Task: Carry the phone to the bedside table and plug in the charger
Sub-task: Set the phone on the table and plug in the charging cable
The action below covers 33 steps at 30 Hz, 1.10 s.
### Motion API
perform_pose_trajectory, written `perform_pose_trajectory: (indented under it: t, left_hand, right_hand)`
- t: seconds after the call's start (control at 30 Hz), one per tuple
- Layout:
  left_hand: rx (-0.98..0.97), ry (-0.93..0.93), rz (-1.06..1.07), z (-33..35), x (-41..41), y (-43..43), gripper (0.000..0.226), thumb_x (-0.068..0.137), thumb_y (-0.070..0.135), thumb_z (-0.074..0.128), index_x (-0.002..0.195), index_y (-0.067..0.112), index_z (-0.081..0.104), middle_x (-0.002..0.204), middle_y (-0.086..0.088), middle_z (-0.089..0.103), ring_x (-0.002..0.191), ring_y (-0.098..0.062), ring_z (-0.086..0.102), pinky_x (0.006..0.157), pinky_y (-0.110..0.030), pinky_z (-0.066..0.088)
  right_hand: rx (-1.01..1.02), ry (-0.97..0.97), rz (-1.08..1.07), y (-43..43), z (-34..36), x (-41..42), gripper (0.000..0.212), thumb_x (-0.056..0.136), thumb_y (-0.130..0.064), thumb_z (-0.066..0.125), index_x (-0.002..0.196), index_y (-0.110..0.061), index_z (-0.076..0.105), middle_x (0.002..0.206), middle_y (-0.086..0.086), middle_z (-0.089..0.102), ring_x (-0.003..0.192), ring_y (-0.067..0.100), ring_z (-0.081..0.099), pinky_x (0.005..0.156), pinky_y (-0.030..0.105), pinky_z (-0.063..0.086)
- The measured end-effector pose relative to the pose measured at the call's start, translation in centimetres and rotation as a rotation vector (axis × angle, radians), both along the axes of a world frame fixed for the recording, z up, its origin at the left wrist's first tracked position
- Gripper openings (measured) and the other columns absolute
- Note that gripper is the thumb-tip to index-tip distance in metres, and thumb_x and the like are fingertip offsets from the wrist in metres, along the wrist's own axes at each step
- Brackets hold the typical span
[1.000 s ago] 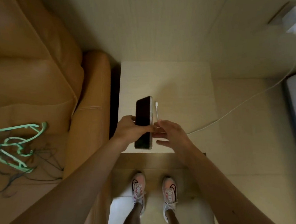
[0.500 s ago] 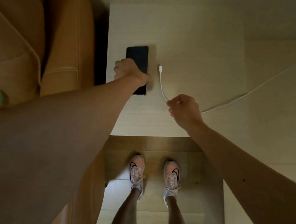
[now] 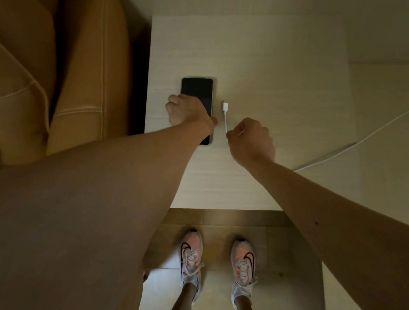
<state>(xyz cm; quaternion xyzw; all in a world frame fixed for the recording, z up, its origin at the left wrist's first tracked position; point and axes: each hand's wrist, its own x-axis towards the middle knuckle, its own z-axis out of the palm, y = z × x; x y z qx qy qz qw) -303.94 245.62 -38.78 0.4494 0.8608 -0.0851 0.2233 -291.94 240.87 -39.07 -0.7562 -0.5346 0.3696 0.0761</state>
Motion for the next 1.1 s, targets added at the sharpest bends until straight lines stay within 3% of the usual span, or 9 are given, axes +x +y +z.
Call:
perform_pose_trajectory:
  t: [0.13, 0.27, 0.37, 0.43, 0.57, 0.67, 0.8, 0.93, 1.1]
  left_hand:
    - [0.062, -0.111, -0.026, -0.4, -1.8, -0.6, 0.106, 0.075, 0.073, 0.061, 0.144, -0.002, 0.033, 0.139, -0.019, 0.04, 0.127, -0.035, 0.042, 0.094, -0.042, 0.046]
    - [0.19, -0.263, 0.052, -0.6, -4.6, -1.6, 0.072, 0.092, 0.061, 0.047, 0.137, 0.005, 0.047, 0.133, -0.019, 0.048, 0.119, -0.035, 0.051, 0.094, -0.045, 0.05]
    - [0.208, -0.32, 0.103, -0.9, -6.4, -2.4, 0.062, 0.096, 0.055, 0.043, 0.127, 0.003, 0.055, 0.126, -0.021, 0.057, 0.11, -0.034, 0.059, 0.087, -0.044, 0.053]
    - [0.222, -0.33, 0.121, -1.0, -7.1, -2.9, 0.059, 0.096, 0.052, 0.044, 0.124, 0.001, 0.057, 0.122, -0.021, 0.059, 0.105, -0.034, 0.062, 0.075, -0.04, 0.051]
    - [0.236, -0.317, 0.099, -1.1, -7.3, -4.0, 0.053, 0.097, 0.045, 0.048, 0.119, -0.002, 0.059, 0.122, -0.024, 0.059, 0.103, -0.036, 0.062, 0.067, -0.036, 0.045]
    - [0.232, -0.329, 0.088, -1.0, -6.2, -4.2, 0.06, 0.092, 0.048, 0.056, 0.127, 0.0, 0.054, 0.129, -0.021, 0.052, 0.114, -0.036, 0.056, 0.082, -0.042, 0.051]
    - [0.208, -0.296, 0.059, -1.0, -3.6, -3.8, 0.09, 0.075, 0.06, 0.07, 0.14, 0.007, 0.04, 0.139, -0.016, 0.038, 0.127, -0.034, 0.041, 0.094, -0.045, 0.047]
    - [0.132, -0.173, -0.006, -1.4, -2.1, -3.3, 0.108, 0.06, 0.055, 0.083, 0.141, 0.007, 0.031, 0.139, -0.014, 0.034, 0.125, -0.033, 0.041, 0.087, -0.042, 0.046]
    - [0.025, -0.206, -0.004, -0.4, -2.4, -1.6, 0.109, 0.057, 0.059, 0.081, 0.141, 0.006, 0.037, 0.133, -0.014, 0.042, 0.117, -0.032, 0.051, 0.086, -0.037, 0.049]
  right_hand:
    - [0.043, -0.05, 0.021, 1.6, -0.8, -0.3, 0.024, 0.091, -0.034, 0.059, 0.108, -0.019, 0.067, 0.095, 0.001, 0.061, 0.083, 0.026, 0.055, 0.076, 0.035, 0.042]
    - [0.085, -0.139, 0.083, 2.8, -1.8, -1.3, 0.03, 0.093, -0.039, 0.059, 0.111, -0.017, 0.066, 0.096, 0.002, 0.061, 0.083, 0.026, 0.055, 0.074, 0.035, 0.04]
    - [0.114, -0.215, 0.147, 3.2, -2.5, -2.2, 0.03, 0.095, -0.04, 0.061, 0.109, -0.015, 0.066, 0.096, 0.005, 0.061, 0.081, 0.026, 0.052, 0.072, 0.035, 0.037]
    - [0.133, -0.231, 0.152, 3.2, -2.6, -2.3, 0.022, 0.097, -0.03, 0.06, 0.109, -0.013, 0.069, 0.102, 0.008, 0.066, 0.083, 0.027, 0.054, 0.073, 0.035, 0.04]
    - [0.094, -0.124, 0.045, 2.1, -2.2, -2.0, 0.018, 0.097, -0.02, 0.057, 0.101, -0.009, 0.071, 0.102, 0.011, 0.071, 0.092, 0.031, 0.067, 0.076, 0.038, 0.051]
    - [0.03, 0.135, -0.135, 0.5, -1.4, -1.2, 0.013, 0.096, -0.013, 0.057, 0.094, -0.006, 0.067, 0.094, 0.012, 0.072, 0.084, 0.029, 0.068, 0.069, 0.039, 0.055]
    - [-0.085, 0.442, -0.35, -2.2, -0.9, -0.6, 0.023, 0.099, -0.011, 0.057, 0.117, -0.01, 0.071, 0.096, 0.012, 0.072, 0.078, 0.022, 0.063, 0.069, 0.039, 0.056]
    - [-0.106, 0.536, -0.368, -4.2, -0.7, -0.8, 0.029, 0.103, -0.031, 0.053, 0.09, -0.019, 0.075, 0.061, -0.001, 0.053, 0.053, 0.011, 0.045, 0.051, 0.028, 0.039]
    - [-0.126, 0.594, -0.355, -5.2, -0.3, -1.0, 0.029, 0.1, -0.023, 0.058, 0.075, -0.02, 0.074, 0.051, -0.007, 0.059, 0.05, 0.009, 0.051, 0.055, 0.03, 0.045]
